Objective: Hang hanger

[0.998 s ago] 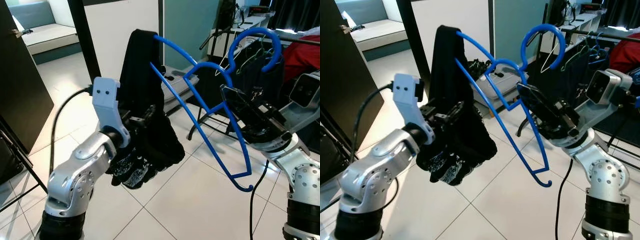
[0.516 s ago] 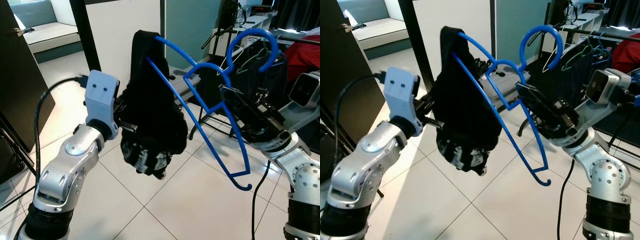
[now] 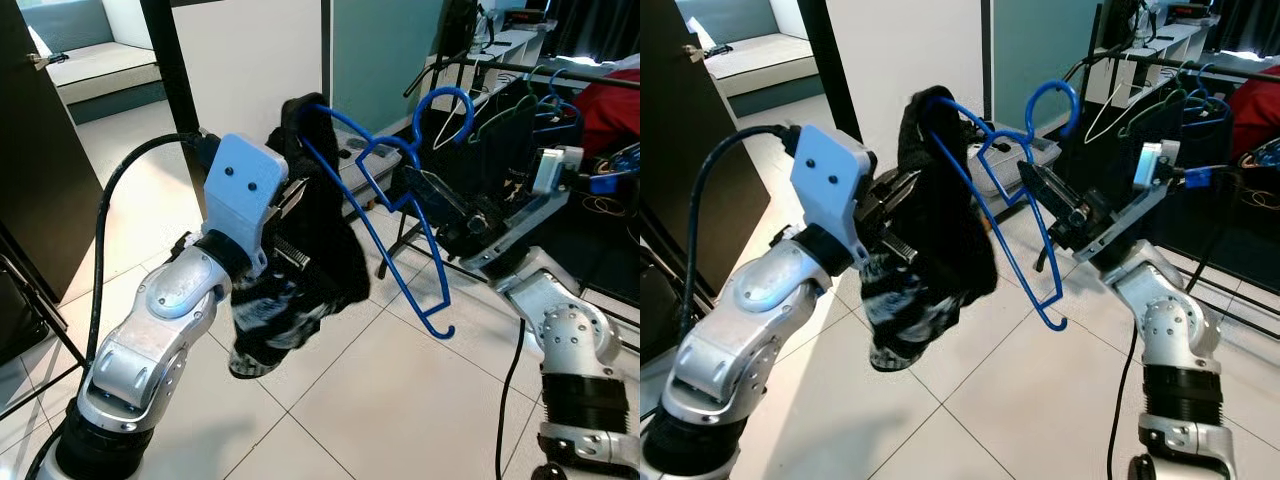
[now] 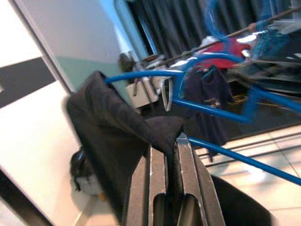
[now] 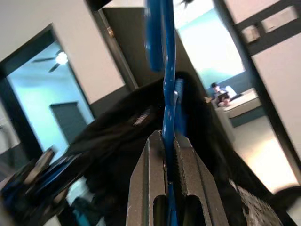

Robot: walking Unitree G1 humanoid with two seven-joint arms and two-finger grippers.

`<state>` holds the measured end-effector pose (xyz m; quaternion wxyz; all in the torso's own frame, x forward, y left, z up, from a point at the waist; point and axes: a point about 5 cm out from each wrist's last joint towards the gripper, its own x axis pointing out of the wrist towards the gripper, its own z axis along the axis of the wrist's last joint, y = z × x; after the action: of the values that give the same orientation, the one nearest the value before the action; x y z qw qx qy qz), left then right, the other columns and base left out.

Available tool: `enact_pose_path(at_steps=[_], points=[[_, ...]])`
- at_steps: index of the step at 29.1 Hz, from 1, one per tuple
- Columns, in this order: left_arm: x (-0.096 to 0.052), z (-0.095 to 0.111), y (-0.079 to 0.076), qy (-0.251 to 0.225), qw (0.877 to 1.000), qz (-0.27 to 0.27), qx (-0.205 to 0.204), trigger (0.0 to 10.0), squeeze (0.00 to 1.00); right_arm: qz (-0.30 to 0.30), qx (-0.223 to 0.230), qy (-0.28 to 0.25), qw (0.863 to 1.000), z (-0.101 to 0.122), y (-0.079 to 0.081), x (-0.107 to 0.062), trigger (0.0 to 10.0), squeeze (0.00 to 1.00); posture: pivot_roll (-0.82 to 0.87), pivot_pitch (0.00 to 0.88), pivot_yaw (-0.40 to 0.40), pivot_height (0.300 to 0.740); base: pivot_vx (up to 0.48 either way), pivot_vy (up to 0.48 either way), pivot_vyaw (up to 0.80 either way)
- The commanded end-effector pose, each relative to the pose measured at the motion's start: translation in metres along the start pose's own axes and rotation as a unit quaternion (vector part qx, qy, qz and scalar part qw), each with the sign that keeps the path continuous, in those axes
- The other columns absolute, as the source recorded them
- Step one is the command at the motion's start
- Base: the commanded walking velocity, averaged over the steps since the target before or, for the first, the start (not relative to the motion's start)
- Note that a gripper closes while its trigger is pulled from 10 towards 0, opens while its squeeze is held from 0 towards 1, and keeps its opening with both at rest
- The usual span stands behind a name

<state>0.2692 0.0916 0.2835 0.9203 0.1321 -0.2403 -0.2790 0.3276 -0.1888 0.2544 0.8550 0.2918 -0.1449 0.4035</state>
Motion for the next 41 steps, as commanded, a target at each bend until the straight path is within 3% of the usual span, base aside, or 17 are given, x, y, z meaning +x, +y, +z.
enact_pose_path(at_steps=[1, 6, 21, 28, 33, 36, 40, 41], points=[[-0.002, 0.006, -0.009, -0.021, 0.999, -0.034, 0.018, 0.0, 0.0, -0.034, -0.009, -0.046, 0.998, 0.013, -0.006, 0.004, 10.0, 0.0, -0.01, 0.0, 0.016, 0.74, 0.0, 0.0, 0.0], [-0.001, 0.0, -0.022, -0.016, 0.997, -0.077, 0.028, 0.0, 0.0, -0.119, 0.044, -0.124, 0.984, 0.02, -0.022, 0.01, 10.0, 0.0, -0.01, 0.0, 0.02, 0.74, 0.0, 0.0, 0.0], [0.0, -0.004, -0.04, -0.029, 0.99, -0.132, 0.045, 0.0, 0.0, -0.184, 0.101, -0.177, 0.961, 0.016, -0.03, 0.027, 10.0, 0.0, -0.01, 0.0, 0.019, 0.74, 0.0, 0.0, 0.0], [0.002, -0.006, -0.048, -0.032, 0.987, -0.149, 0.049, 0.0, 0.0, -0.285, 0.105, -0.216, 0.928, 0.022, -0.048, 0.023, 10.0, 0.0, -0.02, 0.0, 0.018, 0.74, 0.0, 0.0, 0.0], [0.005, -0.005, -0.052, -0.037, 0.986, -0.155, 0.048, 0.0, 0.0, -0.322, 0.089, -0.219, 0.917, 0.023, -0.051, 0.022, 10.0, 0.0, -0.02, 0.0, 0.018, 0.74, 0.0, 0.0, 0.0], [0.008, -0.006, -0.056, -0.042, 0.985, -0.162, 0.048, 0.0, 0.0, -0.346, 0.095, -0.221, 0.907, 0.02, -0.053, 0.023, 10.0, 0.0, -0.02, 0.0, 0.018, 0.74, 0.0, 0.0, 0.0], [0.01, -0.007, -0.059, -0.042, 0.984, -0.167, 0.05, 0.0, 0.0, -0.349, 0.113, -0.217, 0.905, 0.017, -0.053, 0.025, 10.0, 0.0, -0.02, 0.0, 0.018, 0.74, 0.0, 0.0, 0.0], [0.012, -0.017, -0.065, -0.028, 0.982, -0.172, 0.069, 0.8, 0.0, -0.339, 0.134, -0.217, 0.905, 0.012, -0.049, 0.031, 10.0, 0.0, -0.03, 0.0, 0.022, 0.74, 0.0, 0.0, 0.0]])
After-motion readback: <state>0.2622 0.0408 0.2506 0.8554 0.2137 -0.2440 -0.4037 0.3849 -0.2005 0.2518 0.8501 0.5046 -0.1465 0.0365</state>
